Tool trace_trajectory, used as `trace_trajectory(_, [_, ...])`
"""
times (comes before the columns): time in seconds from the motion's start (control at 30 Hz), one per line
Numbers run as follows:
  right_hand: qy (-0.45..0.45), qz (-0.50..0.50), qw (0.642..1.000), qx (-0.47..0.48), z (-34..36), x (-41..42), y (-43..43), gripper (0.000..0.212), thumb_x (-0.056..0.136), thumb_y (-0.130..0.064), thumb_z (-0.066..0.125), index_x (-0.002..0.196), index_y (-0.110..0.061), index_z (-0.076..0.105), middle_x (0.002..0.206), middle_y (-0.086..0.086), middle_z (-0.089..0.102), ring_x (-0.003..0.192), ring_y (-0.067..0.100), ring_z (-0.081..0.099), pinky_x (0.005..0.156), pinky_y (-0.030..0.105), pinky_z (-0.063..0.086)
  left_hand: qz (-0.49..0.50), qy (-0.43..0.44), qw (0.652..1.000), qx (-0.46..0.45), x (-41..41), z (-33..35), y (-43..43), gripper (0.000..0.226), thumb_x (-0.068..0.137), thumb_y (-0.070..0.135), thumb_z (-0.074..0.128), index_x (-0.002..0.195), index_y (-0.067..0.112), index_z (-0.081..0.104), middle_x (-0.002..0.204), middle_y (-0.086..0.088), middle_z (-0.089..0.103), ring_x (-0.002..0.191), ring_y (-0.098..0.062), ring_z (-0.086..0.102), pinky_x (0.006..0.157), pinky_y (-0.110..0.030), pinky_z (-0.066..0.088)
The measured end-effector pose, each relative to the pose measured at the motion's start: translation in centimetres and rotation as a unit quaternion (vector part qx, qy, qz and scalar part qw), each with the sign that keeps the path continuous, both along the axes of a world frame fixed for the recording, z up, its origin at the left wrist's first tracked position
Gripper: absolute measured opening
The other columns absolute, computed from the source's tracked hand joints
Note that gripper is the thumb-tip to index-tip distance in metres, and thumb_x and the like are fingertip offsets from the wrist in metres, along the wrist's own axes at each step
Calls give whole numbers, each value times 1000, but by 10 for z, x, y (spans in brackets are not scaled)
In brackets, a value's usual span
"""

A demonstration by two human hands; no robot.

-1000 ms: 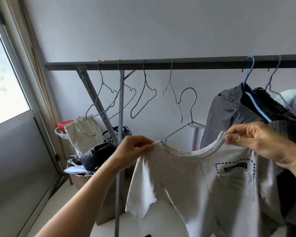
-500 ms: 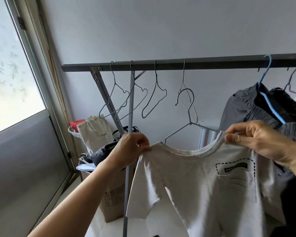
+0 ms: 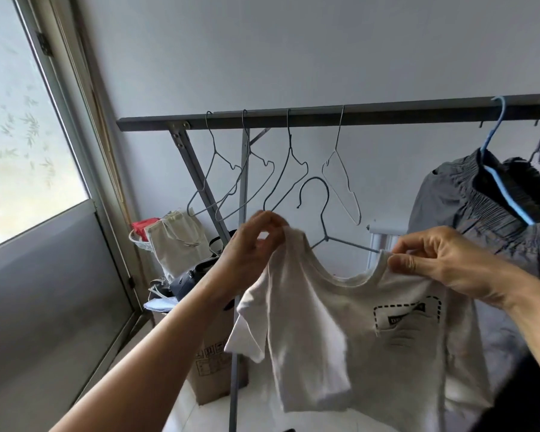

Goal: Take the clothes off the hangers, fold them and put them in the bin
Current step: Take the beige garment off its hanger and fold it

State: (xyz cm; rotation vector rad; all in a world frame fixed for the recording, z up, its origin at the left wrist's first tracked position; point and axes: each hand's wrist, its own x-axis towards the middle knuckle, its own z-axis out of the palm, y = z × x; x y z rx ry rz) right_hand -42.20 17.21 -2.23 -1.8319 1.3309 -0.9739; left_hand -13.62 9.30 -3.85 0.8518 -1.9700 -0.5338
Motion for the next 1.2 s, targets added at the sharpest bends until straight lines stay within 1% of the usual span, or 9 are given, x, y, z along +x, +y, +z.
trace_trajectory(0.07, [-21,-3,1000,-15,1,6,-1,22,76,-30,69,75,-8,71,69,8,69,63,10,61,60,12,46,-26,38,999,18,-7,1,6,18,101,10,49,93,21,60,80,11,61,74,-1,54,68,-19,43])
trace_trajectory(0.17, [-58,-21,997,-38,-1,15,-5,24,74,-30,72,75,-7,67,72,14,71,65,20,64,58,19,51,21,-16,999,-47,-12,-4,4,11,99,28,42,97,26,53,79,5,61,72,-9,56,70,-34,48])
trace_trajectory(0.3, [-75,-17,995,-71,-11,24,-11,42,72,-55,75,75,-15,60,70,24,67,61,24,56,60,33,44,99,-37,991,-87,-11,-8,2,12,96,38,32,98,31,41,75,1,61,77,-28,60,73,-46,51])
trace_trajectory(0.47, [-40,-48,981,-181,-14,29,-13,29,84,-34,59,77,-7,55,58,-9,48,56,2,43,53,12,36,187,-21,971,-144,1,-7,2,26,95,52,21,100,31,35,82,-7,69,76,-35,64,67,-42,48])
trace_trajectory(0.63, [-45,-80,981,-173,-19,12,-16,19,82,-36,59,76,-18,60,73,1,60,71,6,55,68,18,46,292,42,944,-145,25,-1,-8,14,105,29,35,109,17,42,75,-5,59,75,-37,63,67,-36,33])
trace_trajectory(0.77, [2,-80,989,-122,-25,19,-19,28,75,-40,68,83,-14,62,90,9,68,80,6,63,73,18,49,310,51,940,-135,25,1,-7,22,105,25,36,110,6,47,73,-5,58,74,-36,62,67,-36,31])
trace_trajectory(0.9, [-76,-39,994,-72,-22,26,-18,63,61,-52,81,112,-23,57,103,-1,69,85,13,68,69,25,53,279,36,944,-171,16,-6,-5,13,101,36,30,102,25,35,69,-2,57,69,-37,63,62,-38,38])
trace_trajectory(1.03, [-105,33,993,-33,-15,30,-9,34,73,-14,68,107,-10,64,95,8,69,69,19,60,55,29,47,276,20,946,-169,15,-14,-9,8,104,34,32,98,28,32,69,-7,63,65,-38,64,60,-38,39])
trace_trajectory(1.2, [-114,-4,993,-25,-17,43,-12,22,88,-28,66,83,-7,62,58,-4,50,48,7,39,44,19,34,247,2,955,-162,4,-27,-6,9,100,34,34,97,27,37,75,-8,65,69,-38,62,60,-42,45])
